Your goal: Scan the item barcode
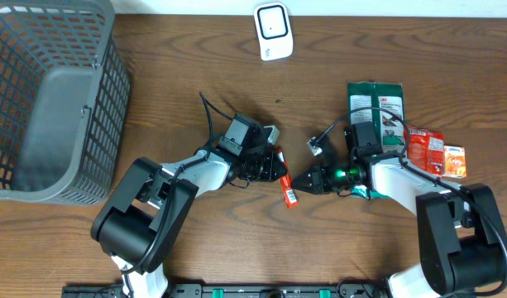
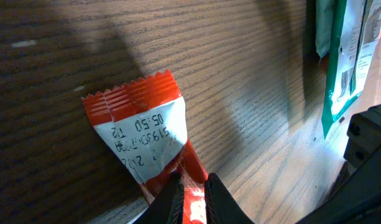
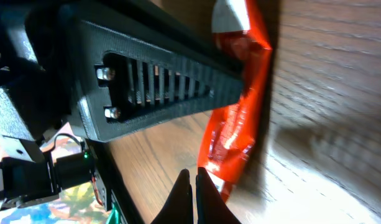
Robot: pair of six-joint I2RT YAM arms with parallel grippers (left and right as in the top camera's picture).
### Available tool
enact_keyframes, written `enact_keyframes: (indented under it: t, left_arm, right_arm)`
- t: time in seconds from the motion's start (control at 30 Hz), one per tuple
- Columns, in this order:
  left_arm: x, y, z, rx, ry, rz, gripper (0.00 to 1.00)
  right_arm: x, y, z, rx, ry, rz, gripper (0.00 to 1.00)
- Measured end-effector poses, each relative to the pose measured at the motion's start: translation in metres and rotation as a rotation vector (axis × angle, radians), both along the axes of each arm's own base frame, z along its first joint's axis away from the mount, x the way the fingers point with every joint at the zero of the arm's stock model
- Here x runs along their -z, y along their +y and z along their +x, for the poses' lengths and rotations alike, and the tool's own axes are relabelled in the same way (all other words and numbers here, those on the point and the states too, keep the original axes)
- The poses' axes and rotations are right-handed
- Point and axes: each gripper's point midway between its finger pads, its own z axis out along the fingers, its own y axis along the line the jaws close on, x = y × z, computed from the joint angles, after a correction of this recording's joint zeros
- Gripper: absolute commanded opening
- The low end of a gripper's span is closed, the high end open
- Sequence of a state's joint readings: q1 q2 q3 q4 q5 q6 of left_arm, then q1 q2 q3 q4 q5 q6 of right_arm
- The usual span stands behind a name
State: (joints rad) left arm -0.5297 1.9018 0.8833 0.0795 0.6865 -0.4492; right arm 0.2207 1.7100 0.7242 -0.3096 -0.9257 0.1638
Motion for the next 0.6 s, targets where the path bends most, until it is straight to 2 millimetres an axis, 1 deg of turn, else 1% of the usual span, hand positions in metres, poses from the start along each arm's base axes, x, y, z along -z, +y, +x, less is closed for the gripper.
enact_keyframes:
  t: [0.3, 0.5, 0.6]
  left_arm:
    - [0.000, 0.000, 0.000, 0.000, 0.000, 0.000, 0.16]
    - [0.000, 0.000, 0.000, 0.000, 0.000, -0.001, 0.16]
    - [0.000, 0.000, 0.000, 0.001, 0.000, -0.001, 0.16]
  right_arm:
    - [0.001, 0.020, -0.015, -0.051, 0.028, -0.009, 0.01]
    - [0.009, 0.017, -0.013, -0.014, 0.049, -0.071, 0.01]
    - [0.013, 0.013, -0.017, -0.001, 0.083, -0.096, 0.01]
